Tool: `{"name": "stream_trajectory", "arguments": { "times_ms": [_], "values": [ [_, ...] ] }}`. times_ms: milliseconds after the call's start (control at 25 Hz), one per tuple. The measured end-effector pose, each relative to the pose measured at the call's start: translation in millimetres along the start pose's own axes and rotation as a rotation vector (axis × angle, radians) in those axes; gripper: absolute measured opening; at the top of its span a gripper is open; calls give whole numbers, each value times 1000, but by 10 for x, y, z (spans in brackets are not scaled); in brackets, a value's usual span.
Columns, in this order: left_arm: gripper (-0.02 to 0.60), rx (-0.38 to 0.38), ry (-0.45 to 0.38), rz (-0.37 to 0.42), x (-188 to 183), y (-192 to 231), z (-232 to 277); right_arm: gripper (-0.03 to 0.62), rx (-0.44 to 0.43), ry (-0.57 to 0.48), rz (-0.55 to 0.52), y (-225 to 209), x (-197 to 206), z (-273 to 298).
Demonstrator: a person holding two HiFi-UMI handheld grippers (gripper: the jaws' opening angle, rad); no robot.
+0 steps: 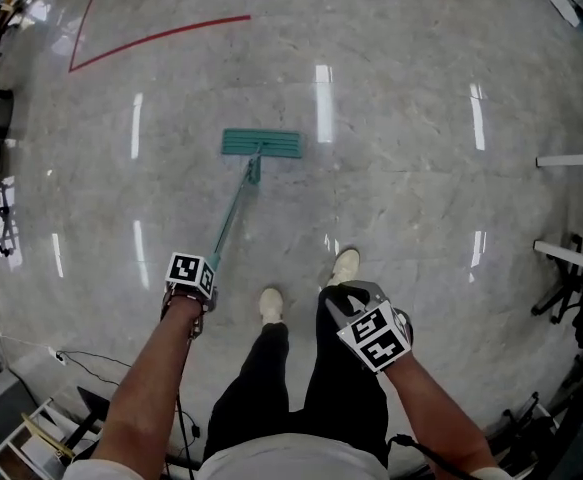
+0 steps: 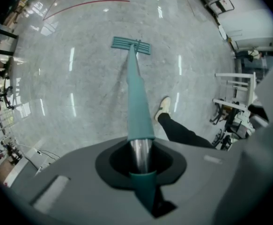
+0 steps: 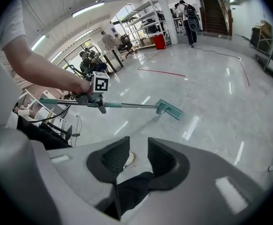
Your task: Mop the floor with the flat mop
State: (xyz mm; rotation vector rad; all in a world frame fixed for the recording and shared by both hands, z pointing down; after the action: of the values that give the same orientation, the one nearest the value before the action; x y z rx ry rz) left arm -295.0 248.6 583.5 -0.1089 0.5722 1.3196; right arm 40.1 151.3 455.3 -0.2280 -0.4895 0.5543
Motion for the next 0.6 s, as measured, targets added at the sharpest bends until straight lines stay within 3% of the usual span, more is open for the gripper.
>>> {"name": "stream_trajectory", "arguments": {
  "times_ms": [600],
  "values": [
    [58,34,-43,-39,-1104,-244,-414,124,7,2,47,-288,102,-113]
  ]
}}
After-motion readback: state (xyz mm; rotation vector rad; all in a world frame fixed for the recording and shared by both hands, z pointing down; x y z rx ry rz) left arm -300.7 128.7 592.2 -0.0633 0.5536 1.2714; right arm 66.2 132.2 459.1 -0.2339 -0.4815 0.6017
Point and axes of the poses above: the fingertips, and each gripper's own axes: z forward along the fingers, y to its left, x out of its underside, the point moved 9 cm from there along -z, backward along the fingers, and after that the axes turned 1 degree about y, right-handed, at the moved point
